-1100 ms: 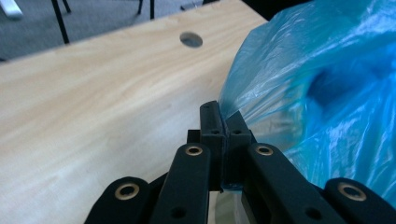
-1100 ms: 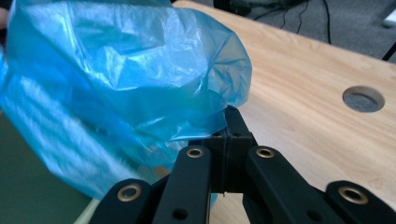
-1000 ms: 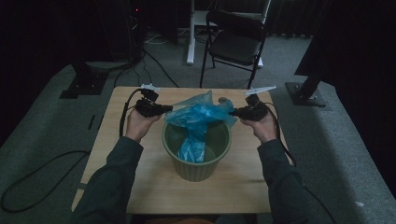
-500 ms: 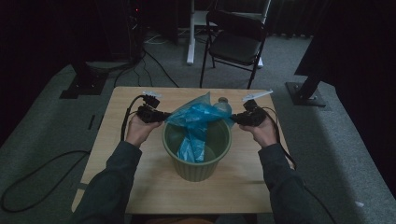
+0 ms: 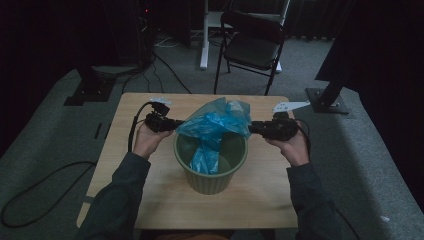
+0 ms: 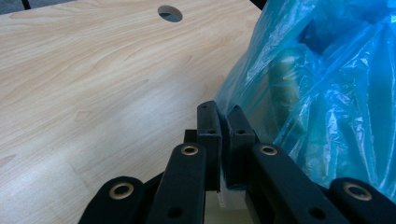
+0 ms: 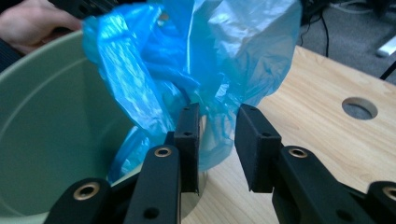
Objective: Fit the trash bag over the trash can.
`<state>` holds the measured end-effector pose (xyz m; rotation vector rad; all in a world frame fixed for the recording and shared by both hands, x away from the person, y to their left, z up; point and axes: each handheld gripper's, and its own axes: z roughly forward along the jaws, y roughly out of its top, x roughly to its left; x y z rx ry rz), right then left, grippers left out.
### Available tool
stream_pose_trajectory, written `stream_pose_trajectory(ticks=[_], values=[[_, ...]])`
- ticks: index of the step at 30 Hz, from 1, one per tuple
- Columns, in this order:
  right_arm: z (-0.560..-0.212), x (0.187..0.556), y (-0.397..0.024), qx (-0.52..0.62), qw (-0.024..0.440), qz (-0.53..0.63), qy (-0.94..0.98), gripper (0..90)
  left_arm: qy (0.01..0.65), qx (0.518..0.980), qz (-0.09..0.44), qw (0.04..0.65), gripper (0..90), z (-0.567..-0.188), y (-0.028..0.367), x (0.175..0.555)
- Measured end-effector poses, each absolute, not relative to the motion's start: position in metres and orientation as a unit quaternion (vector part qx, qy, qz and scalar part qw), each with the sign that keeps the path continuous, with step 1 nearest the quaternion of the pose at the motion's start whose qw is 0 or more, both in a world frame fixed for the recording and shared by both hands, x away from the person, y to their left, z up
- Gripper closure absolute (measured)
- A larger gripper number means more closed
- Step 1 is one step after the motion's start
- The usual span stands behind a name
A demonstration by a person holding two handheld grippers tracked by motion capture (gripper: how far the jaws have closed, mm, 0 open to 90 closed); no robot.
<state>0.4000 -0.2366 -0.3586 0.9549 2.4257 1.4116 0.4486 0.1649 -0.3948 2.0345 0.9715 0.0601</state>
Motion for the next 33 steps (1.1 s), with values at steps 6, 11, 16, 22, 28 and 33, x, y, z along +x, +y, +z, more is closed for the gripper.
stream_pose_trajectory(ticks=[6,11,16,22,28,33], values=[[-0.348,0.391,-0.237,0.302,0.097,0.489,0.813,67.3,0.387,0.815,0.024,0.431,87.5,-0.394,0.165,0.447],[-0.34,0.385,-0.24,0.3,0.102,0.499,0.806,64.7,0.387,0.815,0.025,0.43,87.4,-0.394,0.165,0.446],[-0.344,0.387,-0.25,0.329,0.108,0.49,0.8,62.4,0.389,0.815,0.024,0.429,87.3,-0.395,0.167,0.446],[-0.347,0.381,-0.251,0.312,0.102,0.503,0.8,64.2,0.391,0.812,0.023,0.434,87.0,-0.395,0.167,0.446],[-0.344,0.378,-0.234,0.278,0.094,0.505,0.812,61.5,0.39,0.812,0.021,0.434,86.9,-0.395,0.165,0.446],[-0.35,0.383,-0.209,0.261,0.107,0.48,0.831,55.6,0.388,0.812,0.019,0.435,86.5,-0.397,0.164,0.445]])
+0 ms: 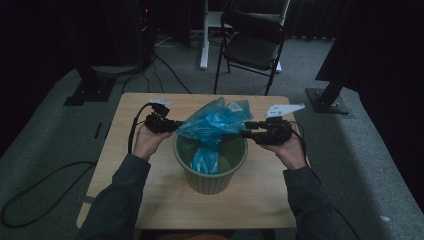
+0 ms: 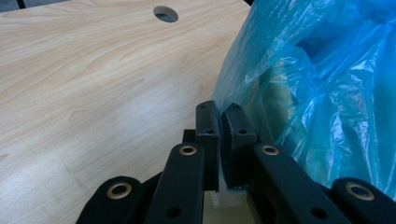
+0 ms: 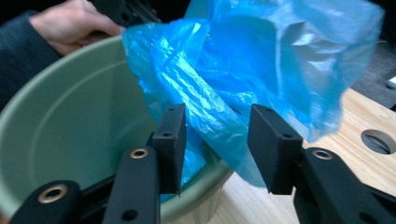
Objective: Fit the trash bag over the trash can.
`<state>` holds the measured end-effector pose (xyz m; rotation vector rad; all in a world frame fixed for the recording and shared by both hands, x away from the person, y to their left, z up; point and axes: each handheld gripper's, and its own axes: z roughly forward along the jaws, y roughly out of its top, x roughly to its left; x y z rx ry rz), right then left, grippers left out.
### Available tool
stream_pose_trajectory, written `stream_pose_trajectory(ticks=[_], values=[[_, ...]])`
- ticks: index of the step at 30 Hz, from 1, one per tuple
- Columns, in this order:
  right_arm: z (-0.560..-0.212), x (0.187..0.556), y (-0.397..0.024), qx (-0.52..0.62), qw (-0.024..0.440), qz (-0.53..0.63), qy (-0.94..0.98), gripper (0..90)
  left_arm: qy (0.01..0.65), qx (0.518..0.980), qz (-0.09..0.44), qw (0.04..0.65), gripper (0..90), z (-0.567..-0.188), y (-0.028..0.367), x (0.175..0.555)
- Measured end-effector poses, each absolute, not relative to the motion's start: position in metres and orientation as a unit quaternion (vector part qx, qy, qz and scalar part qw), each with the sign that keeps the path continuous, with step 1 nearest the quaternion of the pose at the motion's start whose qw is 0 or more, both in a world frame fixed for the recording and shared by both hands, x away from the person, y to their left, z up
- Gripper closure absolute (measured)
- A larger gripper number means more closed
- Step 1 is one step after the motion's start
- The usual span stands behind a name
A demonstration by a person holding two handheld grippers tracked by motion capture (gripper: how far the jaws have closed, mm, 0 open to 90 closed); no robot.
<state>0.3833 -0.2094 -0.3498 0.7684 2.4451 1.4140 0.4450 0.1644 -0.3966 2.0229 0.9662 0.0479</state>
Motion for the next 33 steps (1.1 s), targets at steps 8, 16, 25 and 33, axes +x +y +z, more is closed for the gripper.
stream_pose_trajectory(ticks=[8,16,25,33], values=[[-0.357,0.387,-0.205,0.259,0.083,0.464,0.843,83.1,0.387,0.81,0.013,0.44,85.2,-0.398,0.168,0.442],[-0.36,0.376,-0.218,0.259,0.06,0.469,0.842,90.0,0.386,0.803,-0.008,0.454,84.6,-0.4,0.177,0.435],[-0.364,0.357,-0.231,0.252,0.039,0.476,0.842,90.0,0.381,0.793,-0.042,0.473,82.3,-0.405,0.19,0.42],[-0.369,0.35,-0.232,0.245,0.027,0.469,0.848,90.0,0.384,0.785,-0.051,0.483,79.9,-0.406,0.197,0.413]])
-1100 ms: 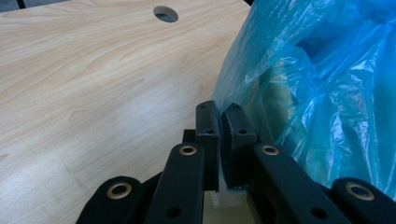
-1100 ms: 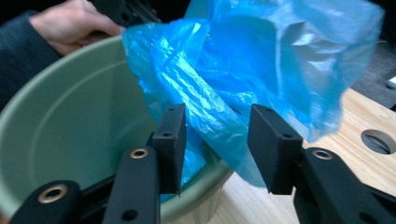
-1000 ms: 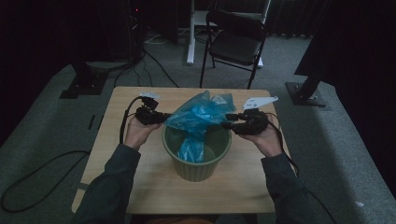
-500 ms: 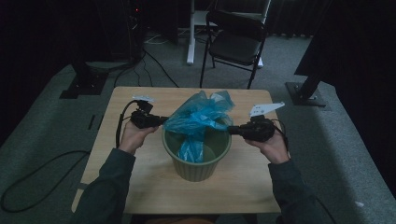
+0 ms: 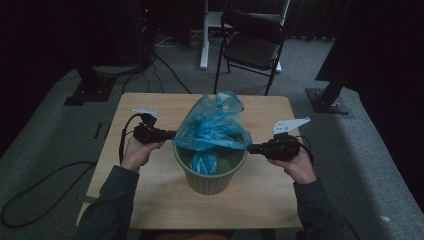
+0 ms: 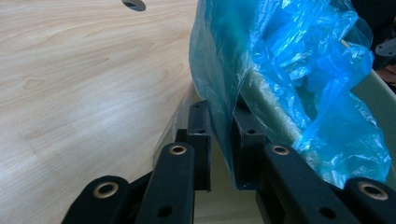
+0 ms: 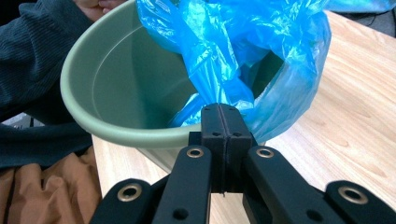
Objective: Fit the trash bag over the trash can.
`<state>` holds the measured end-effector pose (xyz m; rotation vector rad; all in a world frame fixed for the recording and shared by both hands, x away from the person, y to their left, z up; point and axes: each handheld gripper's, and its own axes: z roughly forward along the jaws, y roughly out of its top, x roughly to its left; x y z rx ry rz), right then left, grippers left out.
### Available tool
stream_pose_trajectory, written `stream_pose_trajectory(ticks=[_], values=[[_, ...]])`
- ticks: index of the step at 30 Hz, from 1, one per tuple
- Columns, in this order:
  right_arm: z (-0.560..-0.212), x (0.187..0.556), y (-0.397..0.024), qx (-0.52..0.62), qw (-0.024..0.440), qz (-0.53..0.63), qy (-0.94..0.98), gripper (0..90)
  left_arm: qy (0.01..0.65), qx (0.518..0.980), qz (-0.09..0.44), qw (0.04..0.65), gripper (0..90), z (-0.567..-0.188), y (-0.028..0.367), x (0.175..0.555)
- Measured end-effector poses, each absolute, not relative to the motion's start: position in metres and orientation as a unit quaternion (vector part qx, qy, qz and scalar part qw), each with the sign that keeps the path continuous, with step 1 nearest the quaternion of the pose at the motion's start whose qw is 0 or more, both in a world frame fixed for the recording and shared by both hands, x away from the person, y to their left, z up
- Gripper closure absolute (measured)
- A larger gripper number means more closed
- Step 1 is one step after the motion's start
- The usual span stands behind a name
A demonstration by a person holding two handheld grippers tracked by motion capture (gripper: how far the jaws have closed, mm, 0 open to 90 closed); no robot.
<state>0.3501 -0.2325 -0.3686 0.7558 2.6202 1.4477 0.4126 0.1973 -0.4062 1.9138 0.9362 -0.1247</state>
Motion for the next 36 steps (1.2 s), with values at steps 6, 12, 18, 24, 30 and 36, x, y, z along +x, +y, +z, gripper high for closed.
stream_pose_trajectory(ticks=[6,12,18,24,30,36], values=[[-0.369,0.35,-0.234,0.24,0.018,0.471,0.849,90.0,0.389,0.781,-0.05,0.486,73.2,-0.405,0.203,0.41],[-0.368,0.349,-0.235,0.237,0.013,0.475,0.847,90.0,0.391,0.778,-0.048,0.49,70.8,-0.403,0.205,0.409],[-0.361,0.349,-0.235,0.232,0.025,0.49,0.84,74.3,0.395,0.768,-0.054,0.5,71.1,-0.404,0.21,0.41],[-0.359,0.35,-0.234,0.235,0.036,0.496,0.835,70.1,0.397,0.763,-0.05,0.508,64.8,-0.401,0.214,0.409],[-0.358,0.352,-0.233,0.241,0.039,0.503,0.829,68.9,0.397,0.754,-0.05,0.52,58.7,-0.399,0.217,0.408],[-0.35,0.357,-0.233,0.251,0.056,0.519,0.815,67.1,0.398,0.75,-0.047,0.526,57.0,-0.396,0.217,0.408]])
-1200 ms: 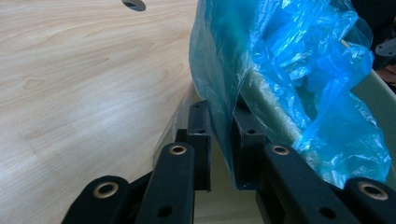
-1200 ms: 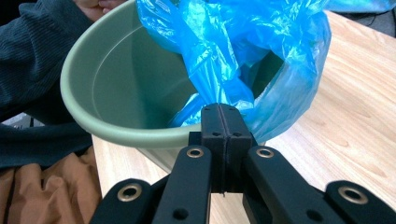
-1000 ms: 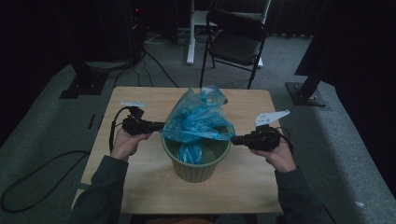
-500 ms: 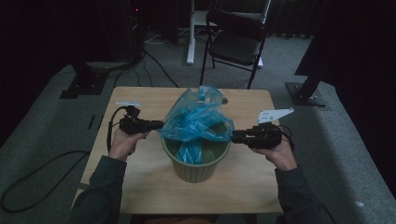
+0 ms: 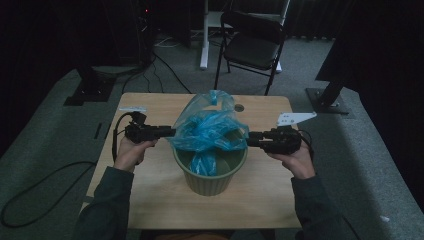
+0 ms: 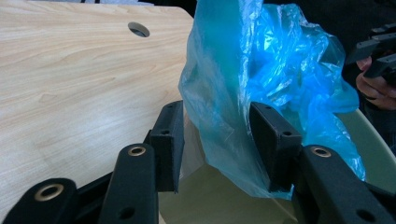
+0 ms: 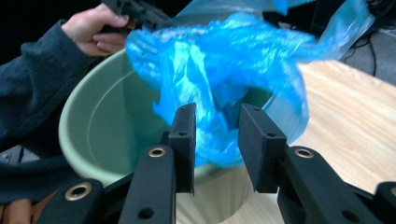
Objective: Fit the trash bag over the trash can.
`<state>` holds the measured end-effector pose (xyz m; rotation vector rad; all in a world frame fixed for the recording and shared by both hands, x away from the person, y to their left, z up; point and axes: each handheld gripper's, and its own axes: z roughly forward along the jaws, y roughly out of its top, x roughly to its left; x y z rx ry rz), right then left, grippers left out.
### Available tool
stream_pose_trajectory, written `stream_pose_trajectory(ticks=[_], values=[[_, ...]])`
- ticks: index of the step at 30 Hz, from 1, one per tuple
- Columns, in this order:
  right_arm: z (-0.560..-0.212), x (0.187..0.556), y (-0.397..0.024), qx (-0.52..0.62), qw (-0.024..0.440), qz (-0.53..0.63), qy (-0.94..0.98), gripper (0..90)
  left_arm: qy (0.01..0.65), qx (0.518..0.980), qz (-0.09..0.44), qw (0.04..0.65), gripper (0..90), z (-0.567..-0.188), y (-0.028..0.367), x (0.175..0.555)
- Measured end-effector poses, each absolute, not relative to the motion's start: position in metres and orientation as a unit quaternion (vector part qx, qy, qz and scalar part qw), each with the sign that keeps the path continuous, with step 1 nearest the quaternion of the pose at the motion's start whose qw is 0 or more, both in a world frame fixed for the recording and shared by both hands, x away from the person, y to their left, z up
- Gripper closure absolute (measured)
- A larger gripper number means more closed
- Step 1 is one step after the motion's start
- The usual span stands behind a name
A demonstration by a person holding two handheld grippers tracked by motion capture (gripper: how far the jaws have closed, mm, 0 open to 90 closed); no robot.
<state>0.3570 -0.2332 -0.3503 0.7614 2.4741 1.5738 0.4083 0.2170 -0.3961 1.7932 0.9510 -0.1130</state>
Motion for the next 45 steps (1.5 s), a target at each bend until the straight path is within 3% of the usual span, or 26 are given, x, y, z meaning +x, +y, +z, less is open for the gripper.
stream_pose_trajectory(ticks=[24,31,41,44,45], values=[[-0.332,0.406,-0.212,0.281,0.119,0.512,0.803,68.6,0.4,0.744,-0.03,0.534,55.9,-0.389,0.218,0.412],[-0.334,0.43,-0.206,0.297,0.109,0.513,0.798,63.7,0.401,0.74,-0.026,0.539,54.8,-0.387,0.22,0.413],[-0.345,0.457,-0.186,0.292,0.046,0.5,0.814,58.3,0.405,0.733,-0.03,0.546,56.7,-0.388,0.219,0.417],[-0.348,0.46,-0.183,0.292,0.04,0.488,0.821,65.3,0.406,0.733,-0.032,0.545,61.8,-0.389,0.22,0.416],[-0.352,0.46,-0.183,0.288,0.029,0.481,0.827,81.3,0.404,0.735,-0.035,0.543,68.7,-0.39,0.221,0.415]])
